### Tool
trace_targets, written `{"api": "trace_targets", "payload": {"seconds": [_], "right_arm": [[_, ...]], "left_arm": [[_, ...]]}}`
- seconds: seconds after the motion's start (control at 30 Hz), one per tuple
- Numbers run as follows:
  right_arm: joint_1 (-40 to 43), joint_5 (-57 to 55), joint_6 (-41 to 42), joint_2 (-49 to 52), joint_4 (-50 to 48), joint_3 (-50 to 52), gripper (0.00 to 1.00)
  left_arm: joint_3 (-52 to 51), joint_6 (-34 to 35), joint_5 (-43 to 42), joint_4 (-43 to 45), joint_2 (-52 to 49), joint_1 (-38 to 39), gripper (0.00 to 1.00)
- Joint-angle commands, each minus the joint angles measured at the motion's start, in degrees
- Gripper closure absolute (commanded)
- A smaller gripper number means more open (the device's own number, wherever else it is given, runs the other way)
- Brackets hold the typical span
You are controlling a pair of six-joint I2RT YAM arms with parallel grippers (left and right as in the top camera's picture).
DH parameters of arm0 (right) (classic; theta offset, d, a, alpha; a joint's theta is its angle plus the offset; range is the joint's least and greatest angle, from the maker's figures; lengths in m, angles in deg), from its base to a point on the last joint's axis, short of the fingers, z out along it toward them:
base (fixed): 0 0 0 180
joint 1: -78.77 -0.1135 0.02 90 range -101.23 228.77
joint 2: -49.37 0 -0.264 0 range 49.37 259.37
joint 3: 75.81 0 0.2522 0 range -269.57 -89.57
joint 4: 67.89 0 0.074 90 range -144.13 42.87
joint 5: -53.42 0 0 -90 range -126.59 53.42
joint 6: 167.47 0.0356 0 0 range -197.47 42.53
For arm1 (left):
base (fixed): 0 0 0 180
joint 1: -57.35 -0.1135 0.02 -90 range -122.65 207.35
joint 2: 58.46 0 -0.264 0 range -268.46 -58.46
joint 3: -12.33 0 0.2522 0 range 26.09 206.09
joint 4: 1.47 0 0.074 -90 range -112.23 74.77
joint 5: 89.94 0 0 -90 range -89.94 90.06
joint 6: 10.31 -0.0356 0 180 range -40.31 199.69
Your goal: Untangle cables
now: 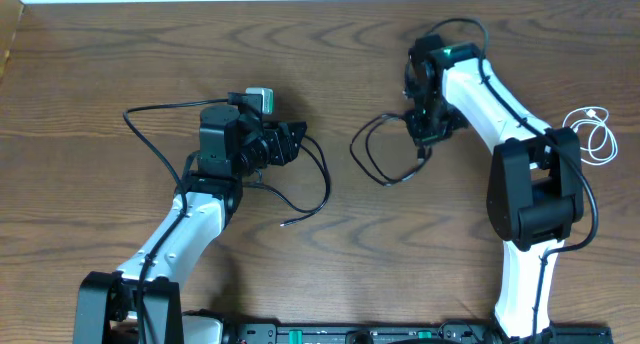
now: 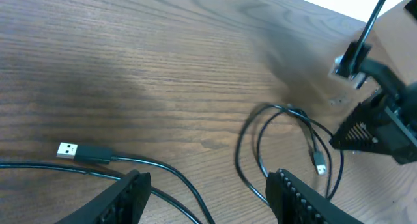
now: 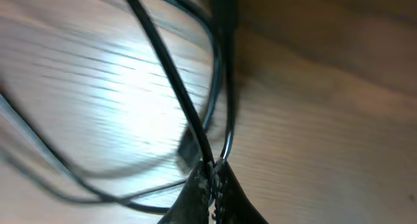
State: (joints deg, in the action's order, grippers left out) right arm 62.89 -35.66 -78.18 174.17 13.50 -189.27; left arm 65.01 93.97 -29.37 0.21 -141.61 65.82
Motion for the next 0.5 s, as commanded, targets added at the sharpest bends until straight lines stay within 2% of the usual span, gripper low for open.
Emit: {"api": "trace_targets", "payload": {"seconds": [0.0, 0.17, 0.47], "right_arm": [[-0.07, 10.19, -3.28, -1.57, -0.44, -1.9, 0.99], [-0.13, 22.82, -3.23, -1.55, -4.42, -1.05, 0.99], [-2.34, 33.4, 1.53, -1.53, -17.42, 7.52, 0.99]], "left_arm": [[0.96, -1.16, 0.59, 0.11, -0.11, -0.02, 0.38], [0.96, -1.16, 0.59, 0.13, -0.11, -0.02, 0.38], [0.96, -1.16, 0.57, 0.13, -0.11, -0.02, 0.38]]}}
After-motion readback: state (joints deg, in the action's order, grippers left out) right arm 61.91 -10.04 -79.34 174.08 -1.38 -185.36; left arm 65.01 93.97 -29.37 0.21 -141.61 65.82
